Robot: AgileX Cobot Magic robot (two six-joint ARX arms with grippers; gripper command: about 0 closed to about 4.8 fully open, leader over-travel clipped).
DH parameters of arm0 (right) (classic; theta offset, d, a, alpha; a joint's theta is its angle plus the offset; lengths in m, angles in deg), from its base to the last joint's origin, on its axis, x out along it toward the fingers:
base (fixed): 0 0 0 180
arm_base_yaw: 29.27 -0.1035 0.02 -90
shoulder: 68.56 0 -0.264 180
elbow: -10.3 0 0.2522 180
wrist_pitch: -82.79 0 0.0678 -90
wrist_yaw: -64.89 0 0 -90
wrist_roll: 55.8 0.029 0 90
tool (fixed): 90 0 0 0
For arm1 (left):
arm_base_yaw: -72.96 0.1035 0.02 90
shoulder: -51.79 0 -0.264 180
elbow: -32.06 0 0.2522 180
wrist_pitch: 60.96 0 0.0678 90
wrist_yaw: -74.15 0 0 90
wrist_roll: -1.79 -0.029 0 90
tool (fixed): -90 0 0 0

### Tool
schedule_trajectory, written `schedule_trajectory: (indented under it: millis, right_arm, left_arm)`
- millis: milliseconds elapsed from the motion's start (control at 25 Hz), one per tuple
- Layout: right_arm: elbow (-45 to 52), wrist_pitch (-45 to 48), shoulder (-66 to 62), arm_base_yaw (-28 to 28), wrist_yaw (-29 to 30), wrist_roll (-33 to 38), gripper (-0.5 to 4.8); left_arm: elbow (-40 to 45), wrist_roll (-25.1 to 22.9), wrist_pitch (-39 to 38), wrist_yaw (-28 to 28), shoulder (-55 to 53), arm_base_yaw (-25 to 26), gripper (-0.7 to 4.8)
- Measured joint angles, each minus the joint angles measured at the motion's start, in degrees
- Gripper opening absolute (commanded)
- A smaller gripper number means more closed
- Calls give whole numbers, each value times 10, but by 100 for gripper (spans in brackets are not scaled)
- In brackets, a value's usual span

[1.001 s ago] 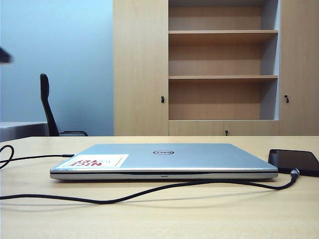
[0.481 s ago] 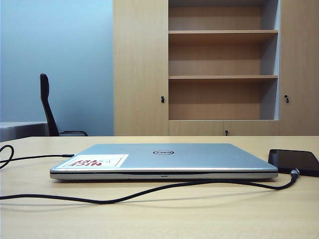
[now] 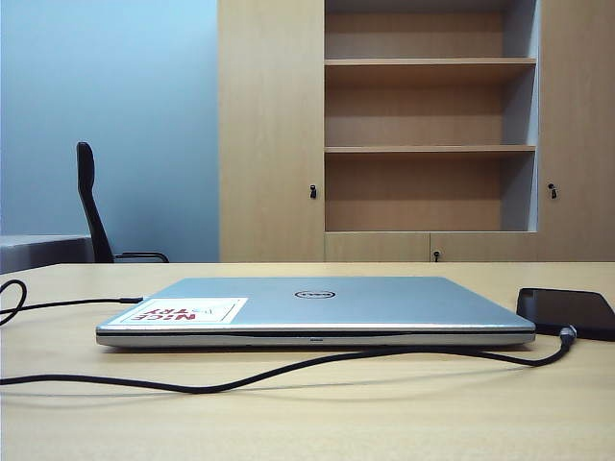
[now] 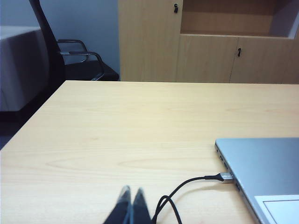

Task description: Pick up the charging cable and the phone, plug the charging cable into the charging port on the phone, and finally place them back on the table.

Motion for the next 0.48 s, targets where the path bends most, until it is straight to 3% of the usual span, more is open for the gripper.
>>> schedule_trajectory:
  millis: [481]
  right_arm:
    - [0, 0, 0, 0, 0, 0, -5]
  left_arm:
    - [0, -23, 0, 0, 0, 0, -6]
